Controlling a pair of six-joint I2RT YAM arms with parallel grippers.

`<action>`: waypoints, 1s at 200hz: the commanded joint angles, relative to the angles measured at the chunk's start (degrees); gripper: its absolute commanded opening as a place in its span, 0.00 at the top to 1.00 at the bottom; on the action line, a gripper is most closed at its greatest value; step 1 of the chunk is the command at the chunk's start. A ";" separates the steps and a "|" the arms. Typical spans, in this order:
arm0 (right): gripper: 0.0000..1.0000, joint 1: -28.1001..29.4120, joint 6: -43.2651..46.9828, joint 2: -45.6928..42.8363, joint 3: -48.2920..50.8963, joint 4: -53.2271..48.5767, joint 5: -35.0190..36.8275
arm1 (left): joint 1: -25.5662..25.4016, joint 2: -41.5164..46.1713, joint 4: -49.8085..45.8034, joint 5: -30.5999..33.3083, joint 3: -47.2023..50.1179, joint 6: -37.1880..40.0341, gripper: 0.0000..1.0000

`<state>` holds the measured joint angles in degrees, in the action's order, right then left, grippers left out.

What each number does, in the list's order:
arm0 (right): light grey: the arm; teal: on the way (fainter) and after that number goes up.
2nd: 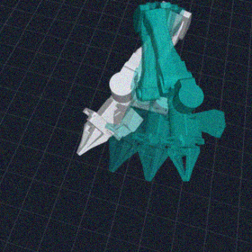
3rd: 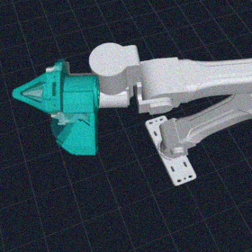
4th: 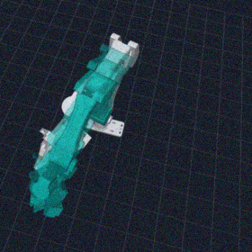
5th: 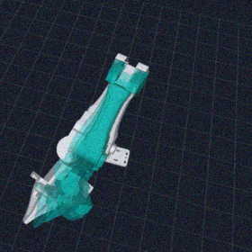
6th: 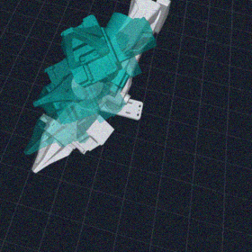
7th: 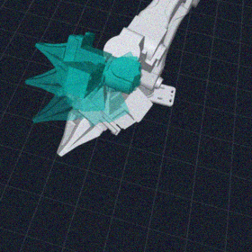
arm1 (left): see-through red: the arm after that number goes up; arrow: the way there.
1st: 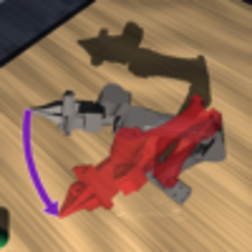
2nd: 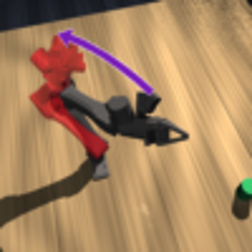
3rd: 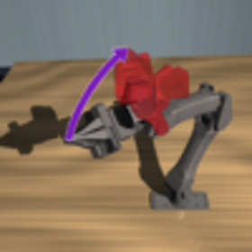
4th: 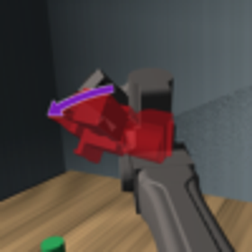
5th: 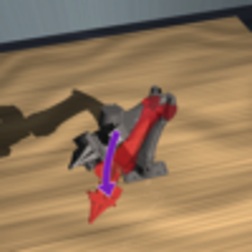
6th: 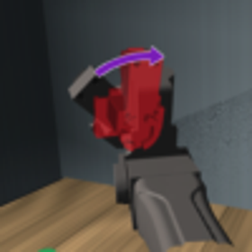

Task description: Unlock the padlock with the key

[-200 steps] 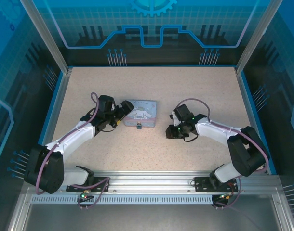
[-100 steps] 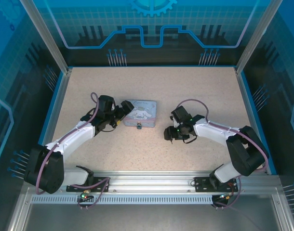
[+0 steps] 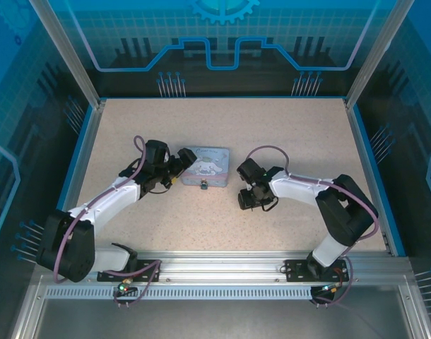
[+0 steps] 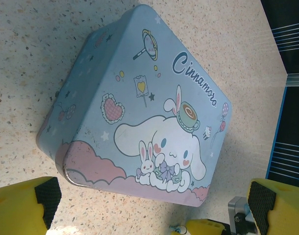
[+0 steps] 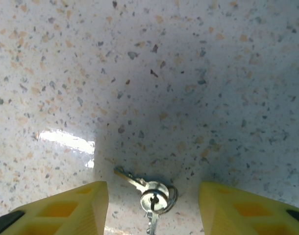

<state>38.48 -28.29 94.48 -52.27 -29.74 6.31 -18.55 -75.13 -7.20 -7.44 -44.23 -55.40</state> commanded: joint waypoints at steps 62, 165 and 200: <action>0.53 3.55 0.83 0.94 -1.34 -3.49 3.54 | -0.09 -0.63 0.21 -1.78 -1.58 0.18 0.01; 0.65 3.62 0.51 1.36 -0.10 -2.19 4.08 | -0.11 -0.37 0.31 -1.96 -1.43 0.02 0.01; 0.74 3.60 0.78 2.79 -0.70 -1.35 3.63 | -0.09 -0.43 0.30 -2.04 -1.44 -0.10 0.01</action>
<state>41.58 -27.81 95.35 -52.60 -31.29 10.00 -18.55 -75.24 -7.18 -8.01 -44.23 -55.42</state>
